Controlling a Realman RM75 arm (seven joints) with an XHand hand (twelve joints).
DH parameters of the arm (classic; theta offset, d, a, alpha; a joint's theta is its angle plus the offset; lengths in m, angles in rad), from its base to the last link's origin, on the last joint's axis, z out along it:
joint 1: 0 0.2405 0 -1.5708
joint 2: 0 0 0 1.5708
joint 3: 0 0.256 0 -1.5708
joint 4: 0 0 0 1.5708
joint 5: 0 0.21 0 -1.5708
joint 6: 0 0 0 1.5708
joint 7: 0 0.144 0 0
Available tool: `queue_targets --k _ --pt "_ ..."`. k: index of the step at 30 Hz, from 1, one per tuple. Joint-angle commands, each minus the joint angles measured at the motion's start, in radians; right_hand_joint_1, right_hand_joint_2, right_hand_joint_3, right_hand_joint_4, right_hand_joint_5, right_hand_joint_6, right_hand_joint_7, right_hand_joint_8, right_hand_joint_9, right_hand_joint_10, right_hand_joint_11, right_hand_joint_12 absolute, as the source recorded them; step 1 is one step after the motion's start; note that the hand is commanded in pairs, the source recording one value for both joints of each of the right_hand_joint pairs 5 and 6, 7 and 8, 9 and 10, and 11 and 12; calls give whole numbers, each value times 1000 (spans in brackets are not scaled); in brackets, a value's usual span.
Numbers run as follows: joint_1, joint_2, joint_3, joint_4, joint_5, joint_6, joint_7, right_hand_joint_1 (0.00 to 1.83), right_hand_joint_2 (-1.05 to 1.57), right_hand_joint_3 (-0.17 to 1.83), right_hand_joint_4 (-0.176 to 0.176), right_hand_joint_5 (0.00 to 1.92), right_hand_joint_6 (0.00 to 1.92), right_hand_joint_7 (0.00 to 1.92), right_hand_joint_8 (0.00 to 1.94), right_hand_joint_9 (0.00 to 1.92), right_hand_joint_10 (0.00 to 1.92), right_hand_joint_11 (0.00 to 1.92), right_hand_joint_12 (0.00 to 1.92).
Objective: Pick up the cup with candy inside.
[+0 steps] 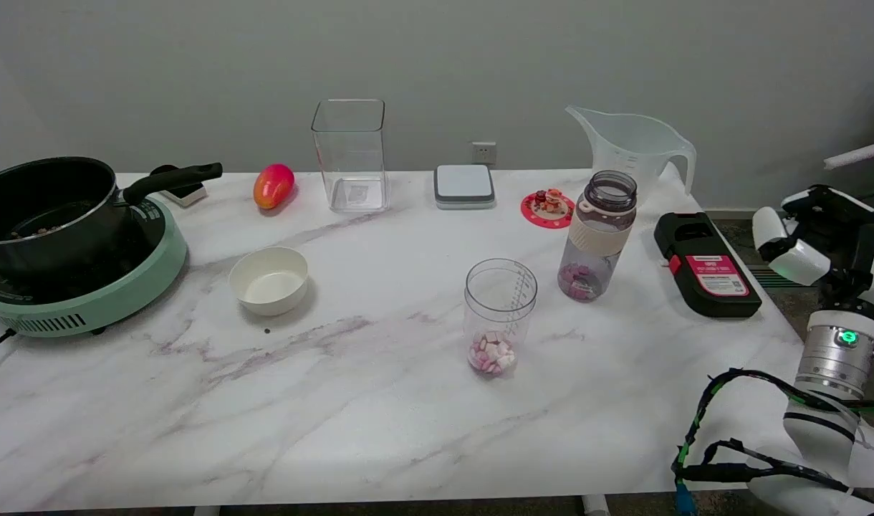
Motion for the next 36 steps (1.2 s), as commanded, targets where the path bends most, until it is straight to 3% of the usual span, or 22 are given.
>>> queue_targets --k 1,10,12,16,18,20,22,24,29,36 --pt "-35 0 -8 24 -15 -13 22 1195 211 1041 0 1037 1037 1451 1451 1310 1310 1123 1123" --pt "-14 14 -137 67 -36 -5 16 1259 125 1051 0 835 835 1199 1199 1054 1054 1117 1117" --pt "-31 16 -109 42 -190 5 -121 1264 103 1069 0 815 815 1176 1176 998 998 1110 1110" --pt "-87 63 -89 52 -278 -59 -132 1304 -157 1157 0 581 581 1030 1030 870 870 1066 1066" --pt "-105 77 -84 35 -312 -40 -221 1310 -179 1187 0 596 596 987 987 825 825 1043 1043" --pt "-145 84 -69 14 -348 -7 -416 1316 -209 1242 0 578 578 899 899 747 747 907 907" --pt "-179 79 -60 -3 -325 18 -517 1329 -266 1279 0 540 540 805 805 614 614 699 699" --pt "-197 66 -34 -31 -309 21 -522 1346 -312 1283 0 516 516 764 764 579 579 648 648" --pt "-236 38 31 -54 -276 32 -546 1399 -182 1195 0 522 522 872 872 592 592 636 636" --pt "-254 22 -19 -11 -116 165 -600 1381 -140 1240 0 586 586 899 899 614 614 656 656"
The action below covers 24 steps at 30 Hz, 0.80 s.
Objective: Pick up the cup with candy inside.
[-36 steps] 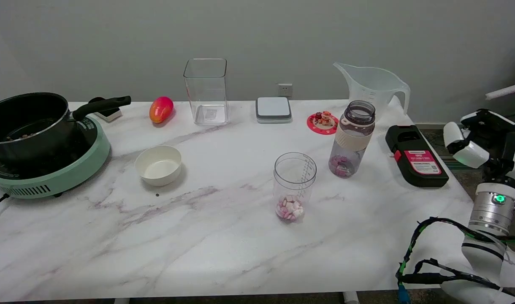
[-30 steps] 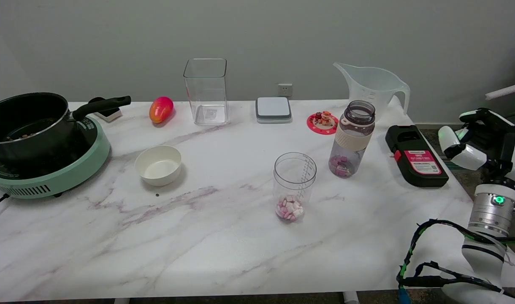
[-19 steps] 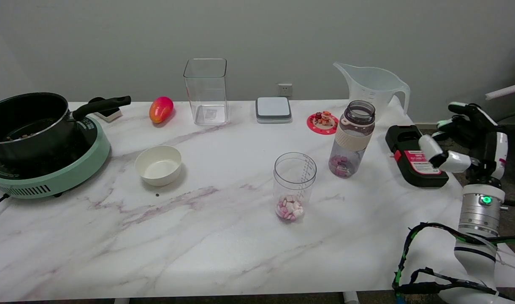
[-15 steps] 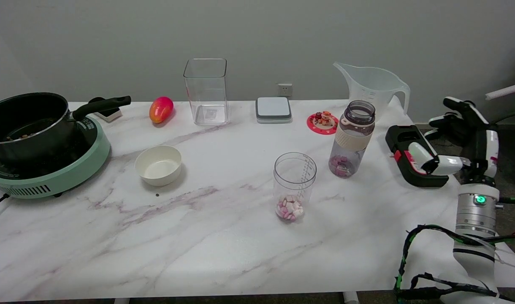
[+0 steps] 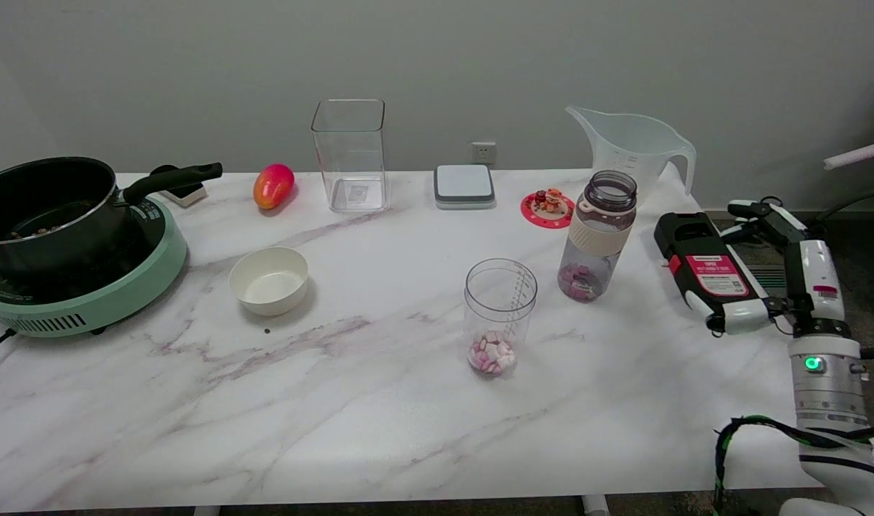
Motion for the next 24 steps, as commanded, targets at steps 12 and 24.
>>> queue_targets --k 12,24 --pt "-64 -112 -335 196 181 326 -335 1333 -65 1203 0 632 632 928 928 656 656 699 699" --pt "-62 -186 -507 286 170 336 -325 1272 -128 1333 0 753 753 789 789 678 678 728 728"
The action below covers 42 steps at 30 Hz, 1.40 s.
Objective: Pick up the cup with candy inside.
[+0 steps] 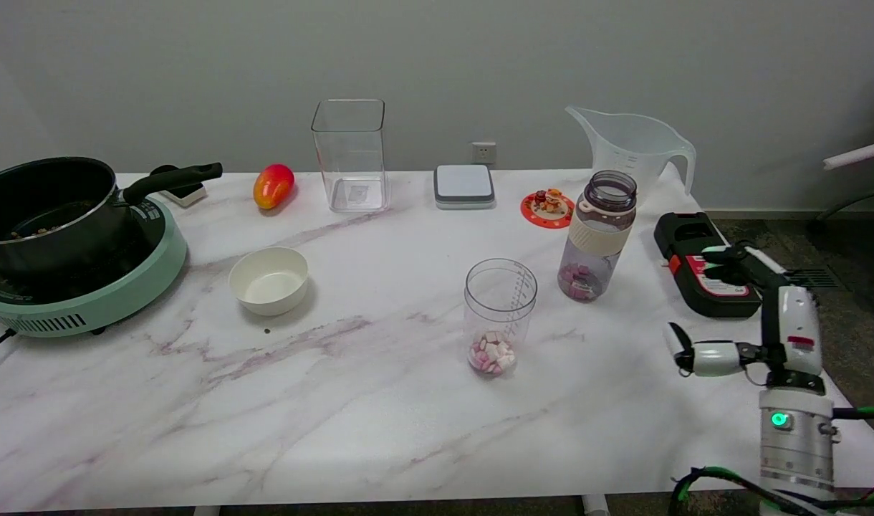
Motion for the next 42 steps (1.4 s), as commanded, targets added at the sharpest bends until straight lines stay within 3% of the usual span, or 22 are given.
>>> queue_targets --k 1,16,23,31,42 --pt "1 -111 -267 165 34 94 -53 1262 -129 1337 0 757 757 775 775 679 679 729 729" --pt "64 -146 -313 176 -22 13 -49 1207 -31 1256 0 787 787 761 761 688 688 769 769" --pt "119 -143 -313 153 -25 -53 28 1196 -35 1285 0 823 823 759 759 690 690 778 778" --pt "126 -141 -306 135 -13 -143 115 1232 -293 1247 0 788 788 750 750 681 681 771 771" --pt "202 -111 -303 20 -46 -215 245 1221 -407 1272 0 677 677 738 738 666 666 789 789"
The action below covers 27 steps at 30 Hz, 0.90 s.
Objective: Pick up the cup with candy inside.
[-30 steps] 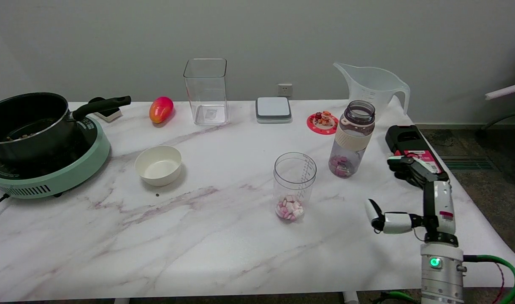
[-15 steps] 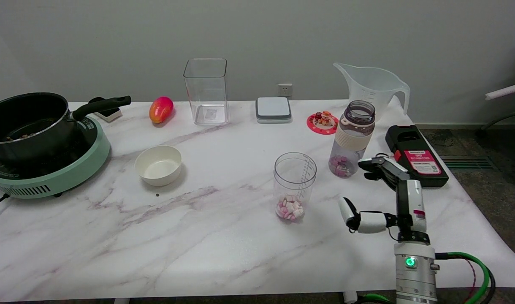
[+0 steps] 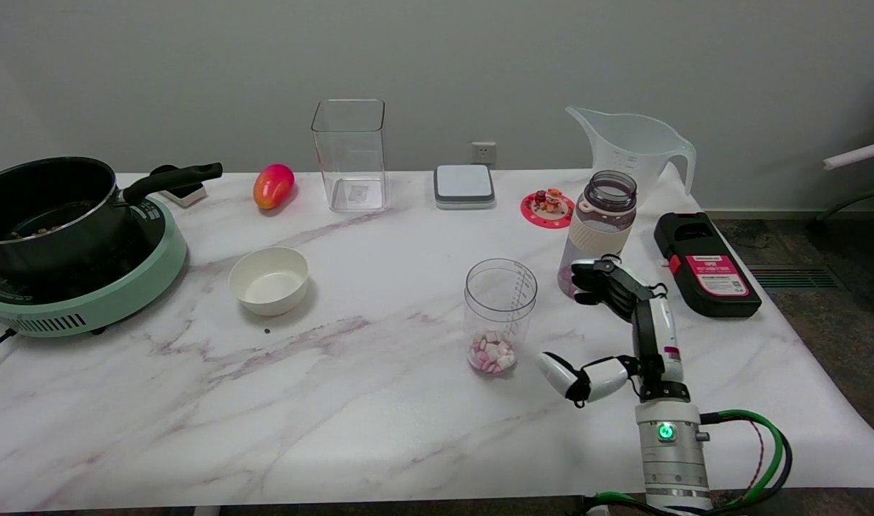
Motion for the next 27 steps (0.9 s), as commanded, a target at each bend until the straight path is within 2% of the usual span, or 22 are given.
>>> queue_targets --k 1,8,27 --pt "104 26 -6 -126 -34 -130 185 1219 -444 1291 0 658 658 736 736 664 664 788 788" --pt "148 29 -3 -188 -33 -136 248 1208 -505 1237 0 596 596 727 727 653 653 785 785" --pt "195 21 -1 -188 -34 -224 276 1190 -560 1179 0 530 530 707 707 652 652 749 749"
